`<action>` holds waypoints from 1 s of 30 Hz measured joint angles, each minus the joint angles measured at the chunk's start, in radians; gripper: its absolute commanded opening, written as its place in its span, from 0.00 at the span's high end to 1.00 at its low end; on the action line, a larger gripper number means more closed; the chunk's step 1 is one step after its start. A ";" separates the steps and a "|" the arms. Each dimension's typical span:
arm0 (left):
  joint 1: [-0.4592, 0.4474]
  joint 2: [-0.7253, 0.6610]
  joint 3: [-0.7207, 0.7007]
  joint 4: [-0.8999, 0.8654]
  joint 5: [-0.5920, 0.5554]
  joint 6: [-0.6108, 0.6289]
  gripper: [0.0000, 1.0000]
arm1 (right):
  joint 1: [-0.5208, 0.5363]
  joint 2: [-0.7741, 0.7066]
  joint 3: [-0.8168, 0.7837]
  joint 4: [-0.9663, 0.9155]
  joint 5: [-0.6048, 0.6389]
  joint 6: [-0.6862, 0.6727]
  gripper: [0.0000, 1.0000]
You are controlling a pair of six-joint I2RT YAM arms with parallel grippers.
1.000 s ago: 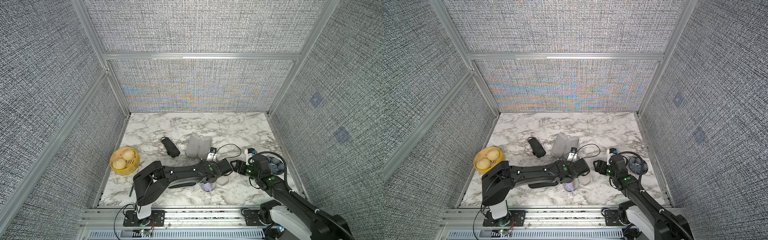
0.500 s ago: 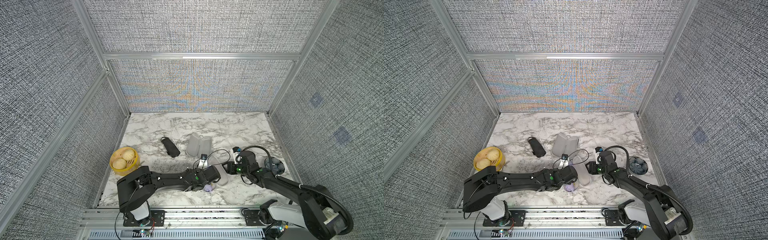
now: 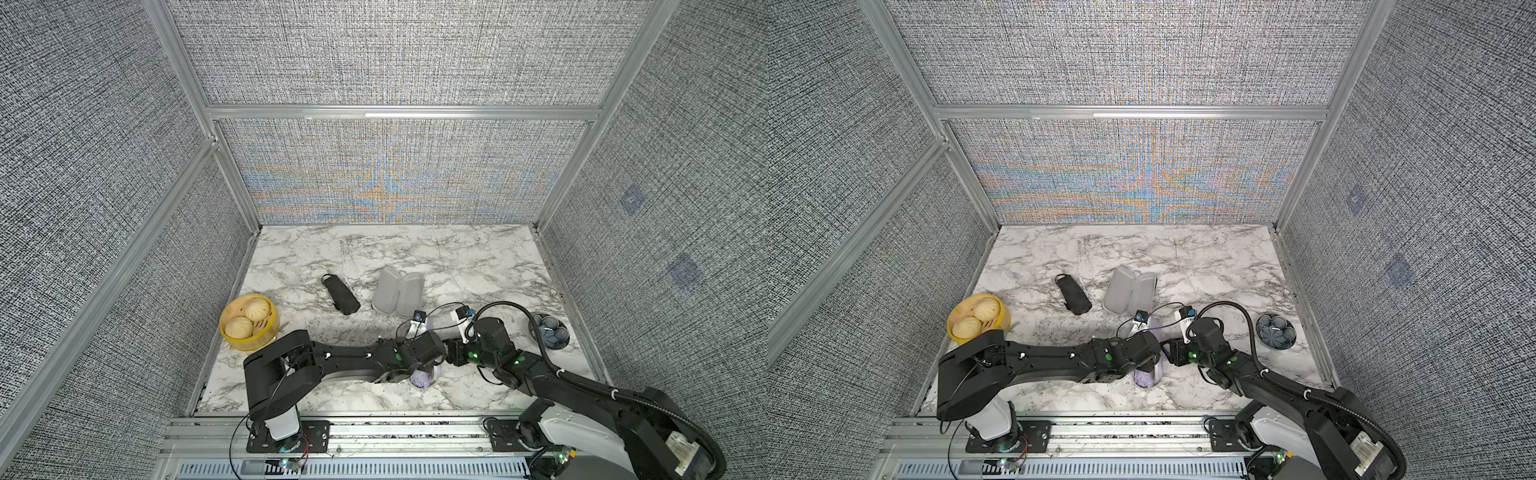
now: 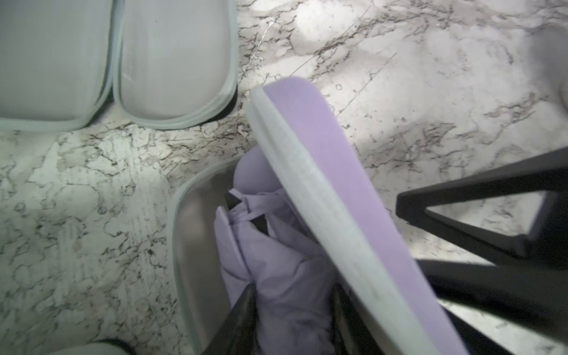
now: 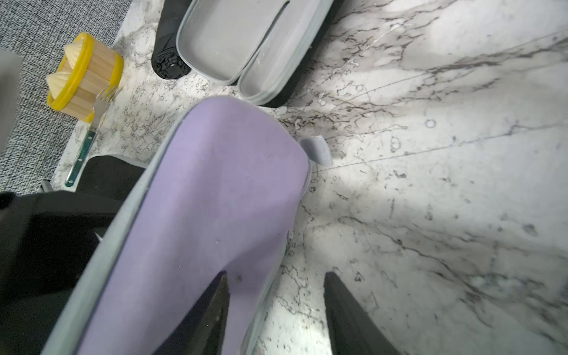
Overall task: Put umbrellas into zippered umbrella sleeves
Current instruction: Close the umbrella sleeve at the center of the board.
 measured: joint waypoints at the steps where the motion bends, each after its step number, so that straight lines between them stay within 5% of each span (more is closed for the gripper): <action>1: 0.000 -0.018 -0.010 0.002 0.000 0.000 0.58 | 0.001 -0.003 0.000 -0.004 0.007 0.006 0.47; 14: 0.016 -0.172 -0.073 -0.087 -0.077 -0.007 0.55 | -0.059 0.176 0.082 0.015 0.049 0.002 0.39; 30: 0.044 -0.222 -0.161 -0.056 -0.080 -0.002 0.58 | 0.116 0.129 0.040 0.074 0.060 0.036 0.33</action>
